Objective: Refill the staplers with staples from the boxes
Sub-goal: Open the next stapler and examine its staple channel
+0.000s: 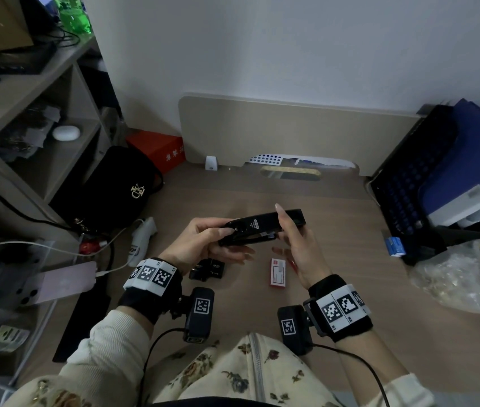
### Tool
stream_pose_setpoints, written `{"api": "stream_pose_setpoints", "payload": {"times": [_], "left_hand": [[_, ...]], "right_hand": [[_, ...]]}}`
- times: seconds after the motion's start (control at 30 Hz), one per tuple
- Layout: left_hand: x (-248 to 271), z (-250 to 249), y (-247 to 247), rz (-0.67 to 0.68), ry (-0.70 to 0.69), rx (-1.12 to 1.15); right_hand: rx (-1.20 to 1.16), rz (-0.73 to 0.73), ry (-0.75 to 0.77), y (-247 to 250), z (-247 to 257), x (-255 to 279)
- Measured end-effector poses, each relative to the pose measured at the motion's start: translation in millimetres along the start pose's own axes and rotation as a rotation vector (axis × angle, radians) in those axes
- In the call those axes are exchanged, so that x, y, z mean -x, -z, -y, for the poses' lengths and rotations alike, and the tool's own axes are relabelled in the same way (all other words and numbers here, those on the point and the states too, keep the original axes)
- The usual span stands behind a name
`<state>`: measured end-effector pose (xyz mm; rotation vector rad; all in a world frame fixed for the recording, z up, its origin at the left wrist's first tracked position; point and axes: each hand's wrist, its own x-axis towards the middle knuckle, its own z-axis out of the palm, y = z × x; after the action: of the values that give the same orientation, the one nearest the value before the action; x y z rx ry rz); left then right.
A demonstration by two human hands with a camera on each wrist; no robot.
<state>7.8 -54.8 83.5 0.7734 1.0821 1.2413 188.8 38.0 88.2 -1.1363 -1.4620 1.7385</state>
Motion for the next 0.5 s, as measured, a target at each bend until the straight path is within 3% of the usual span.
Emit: {"api": "stream_pose_setpoints", "payload": {"times": [0.5], "left_hand": [[-2.8, 1.4, 4.0, -0.04, 0.013, -0.079]], "right_hand": [[-0.014, -0.005, -0.021, -2.7, 1.4, -0.6]]}}
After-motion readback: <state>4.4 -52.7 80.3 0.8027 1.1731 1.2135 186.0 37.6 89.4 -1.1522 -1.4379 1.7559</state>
